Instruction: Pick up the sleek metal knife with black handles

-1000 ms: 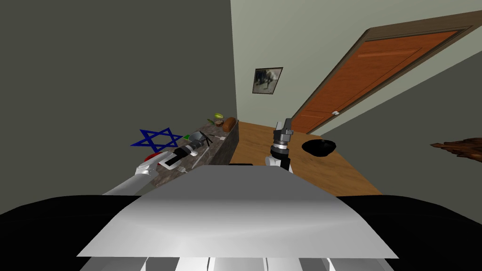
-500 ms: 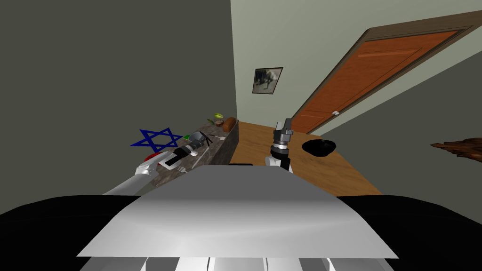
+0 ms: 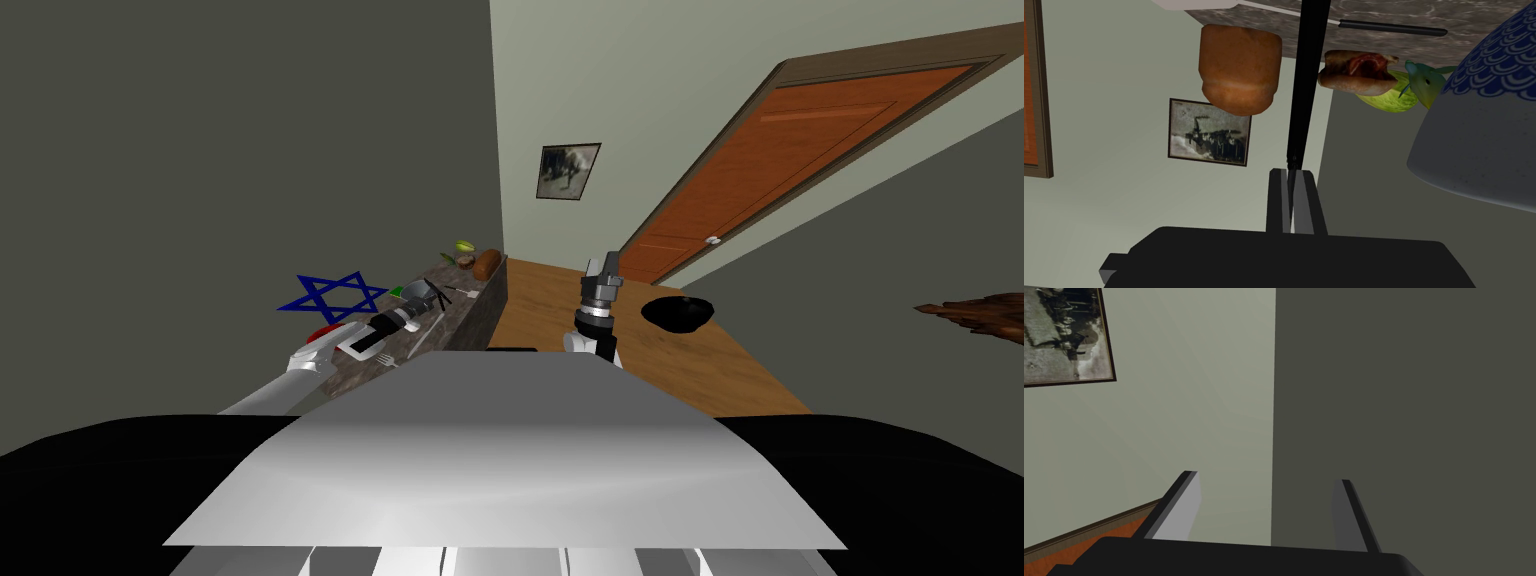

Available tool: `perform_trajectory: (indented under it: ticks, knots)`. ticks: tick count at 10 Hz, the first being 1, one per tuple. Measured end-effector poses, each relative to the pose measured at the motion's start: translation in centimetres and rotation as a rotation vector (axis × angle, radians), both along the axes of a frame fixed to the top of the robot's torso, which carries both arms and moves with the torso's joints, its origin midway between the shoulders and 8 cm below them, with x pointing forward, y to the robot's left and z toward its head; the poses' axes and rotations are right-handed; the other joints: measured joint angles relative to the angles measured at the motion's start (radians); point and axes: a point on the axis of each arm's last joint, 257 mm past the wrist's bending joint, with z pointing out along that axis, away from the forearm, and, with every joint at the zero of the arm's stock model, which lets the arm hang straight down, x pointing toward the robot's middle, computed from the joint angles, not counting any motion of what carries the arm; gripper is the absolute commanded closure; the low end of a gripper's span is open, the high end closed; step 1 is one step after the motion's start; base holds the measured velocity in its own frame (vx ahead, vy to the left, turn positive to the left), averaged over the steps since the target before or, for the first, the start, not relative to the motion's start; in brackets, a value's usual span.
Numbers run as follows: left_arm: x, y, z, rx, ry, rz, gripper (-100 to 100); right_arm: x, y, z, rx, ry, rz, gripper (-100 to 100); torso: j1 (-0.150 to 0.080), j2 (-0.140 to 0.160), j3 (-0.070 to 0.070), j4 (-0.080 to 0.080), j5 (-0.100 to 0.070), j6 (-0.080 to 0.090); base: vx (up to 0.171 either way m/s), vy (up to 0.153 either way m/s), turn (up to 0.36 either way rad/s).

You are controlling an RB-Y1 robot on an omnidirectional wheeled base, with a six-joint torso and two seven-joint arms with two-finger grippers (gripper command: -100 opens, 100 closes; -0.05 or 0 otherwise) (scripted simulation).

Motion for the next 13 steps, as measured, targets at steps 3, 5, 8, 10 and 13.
perform_trajectory:
  ticks: [3, 5, 8, 10, 13]
  knots:
    - [0.0, 0.0, 0.0, 0.0, 0.0, 0.0, 100, 0.0, 0.0, 0.0, 0.0, 0.0, 0.0, 0, 0.0, 0.0, 0.0, 0.0, 0.0, 0.0, 0.0, 0.0, 0.0]
    - [0.0, 0.0, 0.0, 0.0, 0.0, 0.0, 100, 0.0, 0.0, 0.0, 0.0, 0.0, 0.0, 0, 0.0, 0.0, 0.0, 0.0, 0.0, 0.0, 0.0, 0.0, 0.0]
    - [0.0, 0.0, 0.0, 0.0, 0.0, 0.0, -100, 0.0, 0.0, 0.0, 0.0, 0.0, 0.0, 0, 0.0, 0.0, 0.0, 0.0, 0.0, 0.0, 0.0, 0.0, 0.0]
    - [0.0, 0.0, 0.0, 0.0, 0.0, 0.0, -100, 0.0, 0.0, 0.0, 0.0, 0.0, 0.0, 0, 0.0, 0.0, 0.0, 0.0, 0.0, 0.0, 0.0, 0.0, 0.0]
    - [0.0, 0.0, 0.0, 0.0, 0.0, 0.0, 100, 0.0, 0.0, 0.0, 0.0, 0.0, 0.0, 0, 0.0, 0.0, 0.0, 0.0, 0.0, 0.0, 0.0, 0.0, 0.0]
